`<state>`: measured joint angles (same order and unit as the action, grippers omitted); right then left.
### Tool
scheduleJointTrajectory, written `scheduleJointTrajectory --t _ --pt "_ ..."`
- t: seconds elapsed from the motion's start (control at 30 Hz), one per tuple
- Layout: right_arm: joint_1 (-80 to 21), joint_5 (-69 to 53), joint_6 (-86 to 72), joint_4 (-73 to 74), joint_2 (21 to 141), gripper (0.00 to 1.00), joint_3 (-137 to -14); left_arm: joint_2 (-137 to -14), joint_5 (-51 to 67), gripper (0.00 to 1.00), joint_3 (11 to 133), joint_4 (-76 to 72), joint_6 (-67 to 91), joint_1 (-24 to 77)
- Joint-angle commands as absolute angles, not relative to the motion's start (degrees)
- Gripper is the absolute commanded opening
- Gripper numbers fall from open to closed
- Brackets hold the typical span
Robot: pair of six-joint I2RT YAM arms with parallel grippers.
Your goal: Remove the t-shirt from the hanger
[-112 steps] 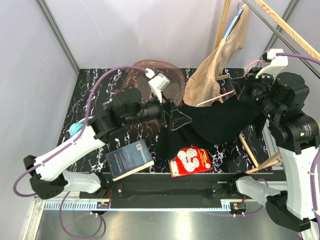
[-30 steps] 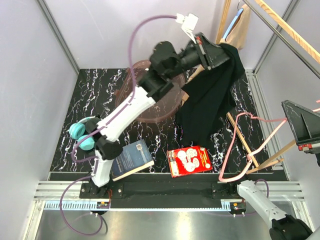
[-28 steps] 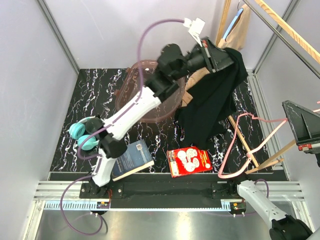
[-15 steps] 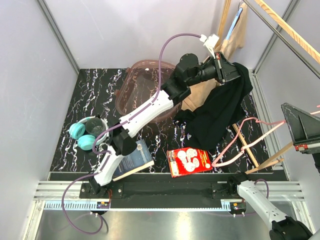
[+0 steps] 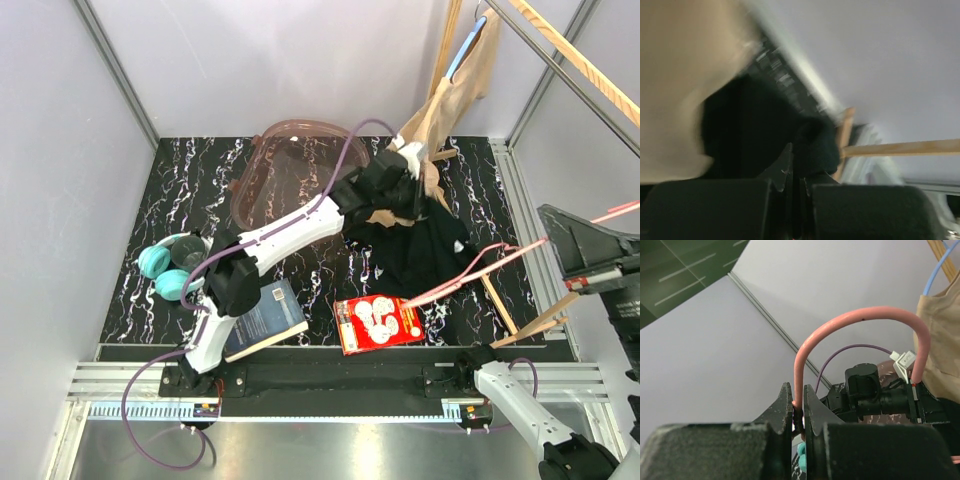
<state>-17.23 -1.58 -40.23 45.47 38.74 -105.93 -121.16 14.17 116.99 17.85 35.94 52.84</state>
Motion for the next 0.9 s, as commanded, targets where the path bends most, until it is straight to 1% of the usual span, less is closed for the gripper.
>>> scheduleJointTrajectory --t 0.0,0.03,0.07,0.17,0.23,0.27,0.3,0.37,0.4,0.43,0.5,0.67,0.87 --pt "-17.23 -1.85 -38.59 45.53 39.11 0.0 -103.54 -116.81 2.91 0.0 111.9 26.54 30.15 53.7" --pt "-17.31 -1.41 -38.41 45.79 39.11 0.0 -103.36 -116.89 1.68 0.0 111.36 27.06 29.8 54.31" --pt "-17.23 -1.32 -38.15 45.97 39.2 0.0 -103.1 -117.07 0.19 0.07 111.01 28.03 29.36 54.66" --pt "-17.23 -0.35 -37.36 46.49 39.37 0.0 -102.83 -117.68 -6.13 0.18 110.74 30.49 27.78 55.98" --pt "-17.23 1.39 -36.83 47.19 39.37 0.0 -102.66 -117.95 -7.81 0.29 110.66 31.46 27.25 56.6" --pt "-17.23 2.1 -36.3 47.98 39.46 0.0 -102.66 -118.12 -9.48 0.46 110.57 32.25 27.07 56.86" --pt "-17.23 2.63 -35.95 48.51 39.64 0.0 -102.74 -118.12 -10.28 0.53 110.31 32.69 26.81 57.04" --pt "-17.31 3.86 -35.25 49.13 39.64 0.0 -102.31 -117.86 -12.03 0.63 109.08 33.4 26.46 57.92" --pt "-17.23 4.39 -35.07 49.13 39.64 0.0 -102.04 -117.69 -12.56 0.81 108.38 33.31 26.46 58.27" --pt "-17.23 4.57 -34.98 49.22 39.64 0.0 -101.78 -117.6 -13.18 0.89 107.85 33.31 26.63 58.71" --pt "-17.23 4.83 -34.63 49.13 39.64 0.0 -101.43 -117.16 -14.67 0.99 105.65 33.4 27.94 58.89" --pt "-17.23 4.48 -34.28 49.13 39.64 0.0 -100.99 -117.42 -16.87 0.99 103.53 33.22 32.6 58.89" --pt "-17.23 4.31 -34.45 48.96 39.55 0.0 -100.98 -124.09 -11.96 0.99 108.71 30.85 35.51 58.97"
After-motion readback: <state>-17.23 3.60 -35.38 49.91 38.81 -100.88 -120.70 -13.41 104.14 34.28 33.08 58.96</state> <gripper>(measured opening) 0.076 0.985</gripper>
